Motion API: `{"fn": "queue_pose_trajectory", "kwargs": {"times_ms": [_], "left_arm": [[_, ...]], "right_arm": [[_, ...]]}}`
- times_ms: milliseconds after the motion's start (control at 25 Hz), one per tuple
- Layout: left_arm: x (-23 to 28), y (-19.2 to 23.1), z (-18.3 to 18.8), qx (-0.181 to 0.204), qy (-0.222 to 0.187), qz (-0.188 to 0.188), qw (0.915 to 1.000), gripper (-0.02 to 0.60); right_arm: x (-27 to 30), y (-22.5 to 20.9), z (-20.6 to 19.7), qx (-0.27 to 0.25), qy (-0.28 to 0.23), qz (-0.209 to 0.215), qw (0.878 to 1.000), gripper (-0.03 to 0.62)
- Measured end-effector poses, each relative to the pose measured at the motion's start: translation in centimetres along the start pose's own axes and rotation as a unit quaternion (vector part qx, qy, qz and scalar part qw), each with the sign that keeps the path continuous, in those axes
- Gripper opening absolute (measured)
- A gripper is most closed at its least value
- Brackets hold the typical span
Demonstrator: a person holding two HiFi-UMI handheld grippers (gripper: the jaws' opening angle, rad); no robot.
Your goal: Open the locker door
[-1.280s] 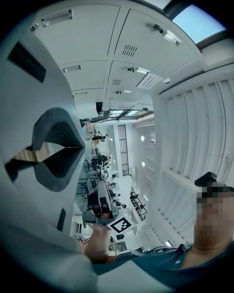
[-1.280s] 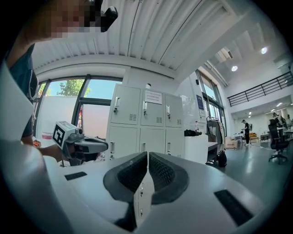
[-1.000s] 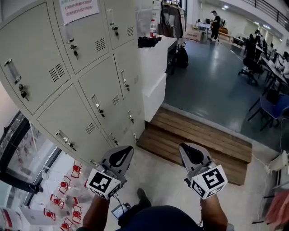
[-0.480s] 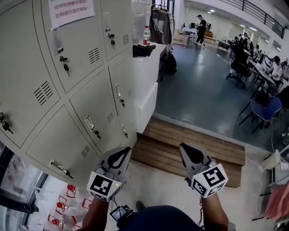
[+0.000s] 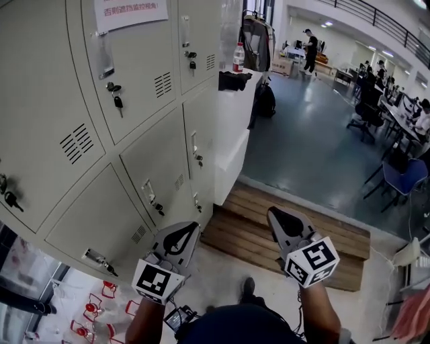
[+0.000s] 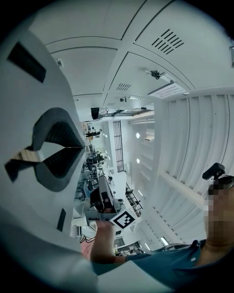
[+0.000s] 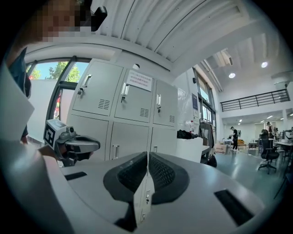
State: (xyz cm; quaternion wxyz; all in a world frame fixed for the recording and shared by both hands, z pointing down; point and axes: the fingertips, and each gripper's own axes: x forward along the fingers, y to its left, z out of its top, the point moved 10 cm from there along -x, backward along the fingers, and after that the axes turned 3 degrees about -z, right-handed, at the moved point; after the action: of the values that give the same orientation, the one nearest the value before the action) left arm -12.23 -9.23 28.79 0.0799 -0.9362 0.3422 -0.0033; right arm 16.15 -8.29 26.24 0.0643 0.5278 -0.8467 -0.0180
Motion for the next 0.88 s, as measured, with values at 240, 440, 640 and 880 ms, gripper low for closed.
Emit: {"fn": "queue_pose_trajectory", "kwargs": {"times_ms": [240, 440, 640, 880], "left_arm": [[0.7, 1.7, -0.8, -0.002, 0.006, 0.025, 0.9997, 0.017], [1.7, 3.2, -1.0, -0.011, 0.011, 0.057, 0.9982, 0.017], [3.1, 5.2, -2.9, -0.029, 0.027, 0.091, 0.9951, 0.017], [4.9, 6.8, -4.6, -0.043, 0.048, 0.131, 0.9893, 0.017]], "right_arm": [[5.4, -0.8, 0.5, -0.01, -0.008, 0.039, 0.999, 0.037], [10.1, -2.5, 0.3, -0.007, -0.01, 0.069, 0.998, 0.037], [15.6, -4.3, -0.1, -0.009, -0.005, 0.103, 0.995, 0.037], [22.5, -6.5, -1.5, -0.006, 0.009, 0.149, 0.989, 0.038]]}}
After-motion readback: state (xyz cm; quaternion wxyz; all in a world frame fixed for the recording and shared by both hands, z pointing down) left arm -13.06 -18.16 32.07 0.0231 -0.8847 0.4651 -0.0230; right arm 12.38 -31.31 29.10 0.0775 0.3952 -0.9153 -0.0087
